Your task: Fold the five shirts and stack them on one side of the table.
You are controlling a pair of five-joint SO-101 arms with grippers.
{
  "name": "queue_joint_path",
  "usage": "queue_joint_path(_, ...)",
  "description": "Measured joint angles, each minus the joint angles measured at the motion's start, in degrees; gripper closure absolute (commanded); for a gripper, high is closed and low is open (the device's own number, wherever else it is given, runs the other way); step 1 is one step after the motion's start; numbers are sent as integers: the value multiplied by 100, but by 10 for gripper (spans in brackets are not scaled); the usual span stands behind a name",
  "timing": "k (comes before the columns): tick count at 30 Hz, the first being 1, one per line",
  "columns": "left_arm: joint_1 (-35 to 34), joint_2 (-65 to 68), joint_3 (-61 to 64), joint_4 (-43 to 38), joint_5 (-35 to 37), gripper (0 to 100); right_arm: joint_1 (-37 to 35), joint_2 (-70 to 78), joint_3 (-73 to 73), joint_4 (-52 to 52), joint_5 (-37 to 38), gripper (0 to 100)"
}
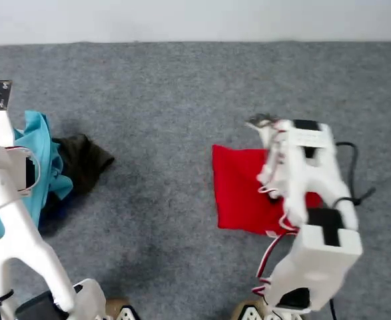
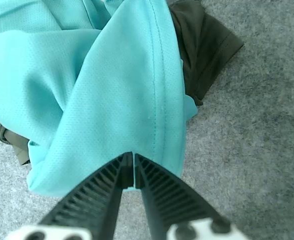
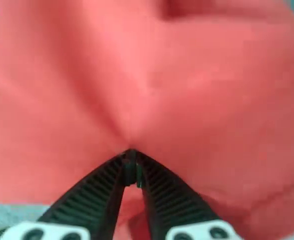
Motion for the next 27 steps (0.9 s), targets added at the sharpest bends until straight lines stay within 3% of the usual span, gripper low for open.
queue_joint_path(6, 114, 0, 0, -176, 0, 985, 844, -141, -299, 897, 510, 989)
queue_joint_path(14, 519, 0, 0, -176, 0, 985, 193, -835, -598, 1345, 457, 989)
queue_joint_path(24, 519, 0, 0, -176, 0, 985, -1134, -149, 70, -862, -202, 989)
queue_joint_path(27, 519, 0, 0, -176, 0, 985, -1538, 290, -62, -1116, -316, 989)
